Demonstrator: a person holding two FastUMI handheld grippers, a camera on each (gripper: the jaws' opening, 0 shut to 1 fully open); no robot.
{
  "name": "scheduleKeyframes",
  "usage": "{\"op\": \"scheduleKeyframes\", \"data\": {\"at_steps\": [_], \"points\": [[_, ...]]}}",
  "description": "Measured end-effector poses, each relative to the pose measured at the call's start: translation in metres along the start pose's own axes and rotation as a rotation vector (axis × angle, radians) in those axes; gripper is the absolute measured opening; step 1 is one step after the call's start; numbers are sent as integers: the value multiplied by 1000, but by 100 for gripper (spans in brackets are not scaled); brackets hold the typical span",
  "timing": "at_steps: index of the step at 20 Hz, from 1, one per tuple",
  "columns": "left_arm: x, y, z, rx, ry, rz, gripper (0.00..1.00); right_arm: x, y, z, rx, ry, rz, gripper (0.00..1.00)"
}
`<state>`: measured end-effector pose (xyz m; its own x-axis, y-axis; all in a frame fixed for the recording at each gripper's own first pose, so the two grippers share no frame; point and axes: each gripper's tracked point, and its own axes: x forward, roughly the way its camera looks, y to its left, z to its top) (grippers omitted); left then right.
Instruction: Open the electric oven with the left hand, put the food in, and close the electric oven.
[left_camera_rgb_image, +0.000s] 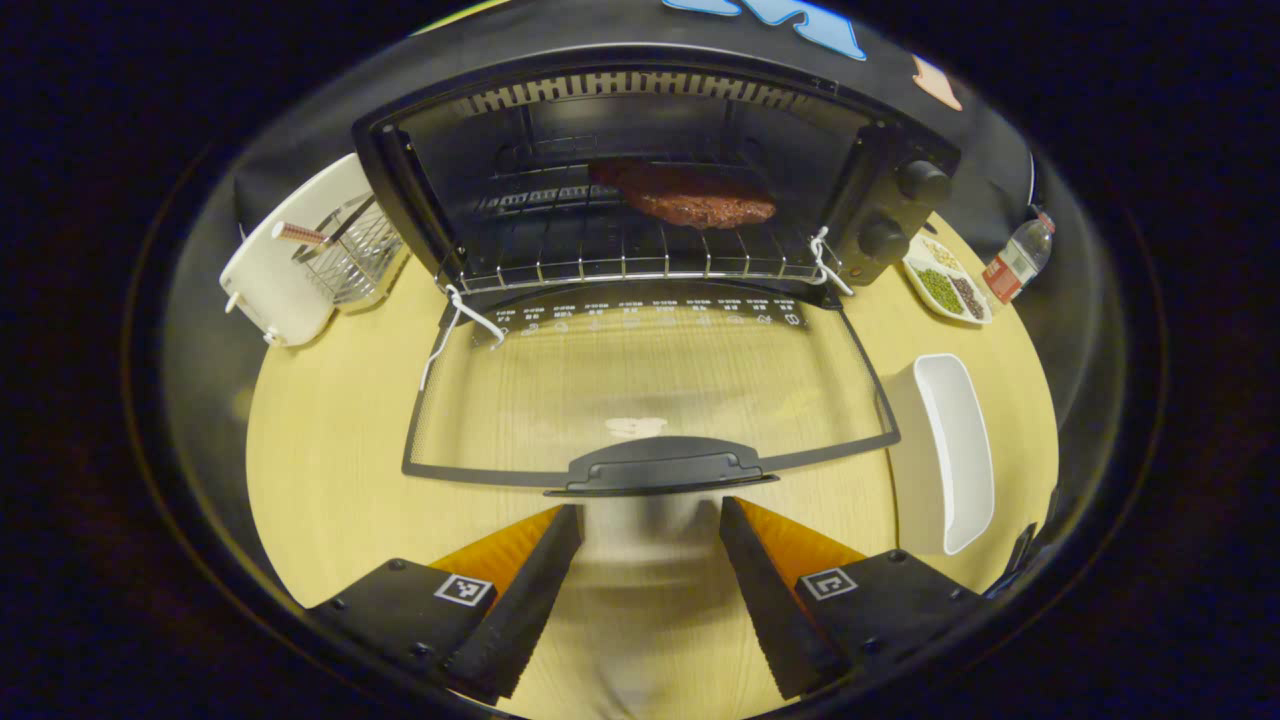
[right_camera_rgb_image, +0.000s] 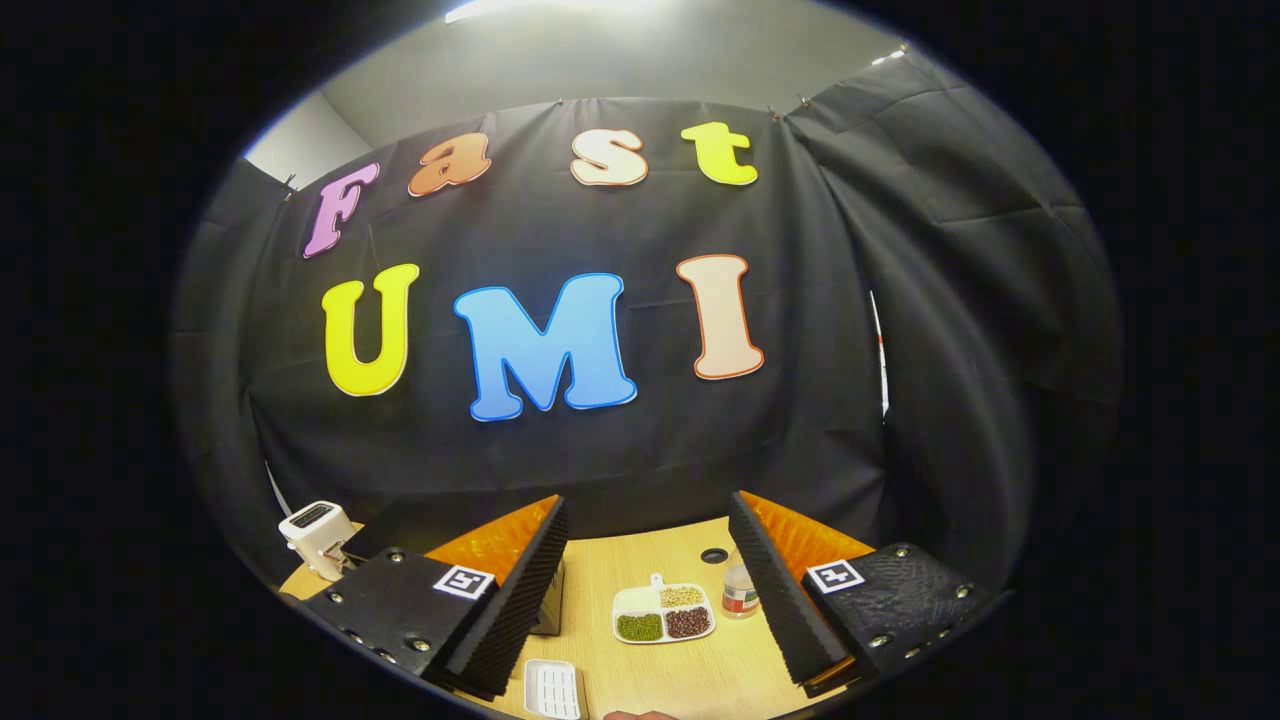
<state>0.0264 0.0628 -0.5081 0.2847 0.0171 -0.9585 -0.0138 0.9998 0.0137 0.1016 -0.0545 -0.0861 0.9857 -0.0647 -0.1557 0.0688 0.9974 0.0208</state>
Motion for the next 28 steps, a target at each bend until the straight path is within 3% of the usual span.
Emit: {"op": "scheduleKeyframes", "data": {"at_steps": [3, 4, 7, 9, 10, 11, 15, 16, 18, 19, 20, 21, 23, 24, 25, 26, 28], "points": [[7, 0, -2, -18, 37, -13, 100, 0, 1, -2, 8, 11, -5, 98], [8, 1, -3, -19, 44, -14, 96, 0, 1, -3, 9, 14, -5, 98], [9, 1, -1, -13, 65, -27, 100, 0, 4, -3, 4, 18, -6, 98], [9, 0, -1, -26, 74, -35, 96, 0, 8, -2, 2, 17, -4, 98], [6, 0, 0, -20, 67, -33, 100, 0, 9, 0, 3, 12, -2, 98], [3, 0, 1, -6, 55, -30, 92, 0, 10, 2, 2, 8, 0, 98], [-12, 0, 5, -25, 24, -55, 100, 0, 19, -1, 6, 15, 20, 98], [-16, 0, 7, -21, 13, -54, 100, 1, 21, 0, 6, 14, 23, 92], [-23, 0, 8, -11, -10, -54, 95, 3, 24, 0, 2, 13, 32, 92], [-27, -1, 11, -21, -28, -59, 96, 4, 26, 0, 2, 14, 37, 98], [-34, -1, 13, -37, -44, -66, 96, 5, 29, 1, 3, 13, 42, 98], [-38, -1, 16, -46, -59, -72, 96, 6, 31, 2, 4, 10, 44, 92], [-49, 0, 23, -50, -96, -75, 96, 3, 33, 5, 8, -3, 47, 92], [-54, 0, 26, -50, -111, -75, 99, 1, 33, 7, 6, -11, 45, 98], [-58, 0, 29, -53, -124, -76, 96, 0, 33, 8, 5, -15, 44, 98], [-61, 0, 31, -56, -134, -77, 96, 0, 33, 7, 4, -18, 45, 92], [-65, 0, 36, -60, -149, -79, 96, 0, 35, 8, 1, -18, 45, 92]]}}
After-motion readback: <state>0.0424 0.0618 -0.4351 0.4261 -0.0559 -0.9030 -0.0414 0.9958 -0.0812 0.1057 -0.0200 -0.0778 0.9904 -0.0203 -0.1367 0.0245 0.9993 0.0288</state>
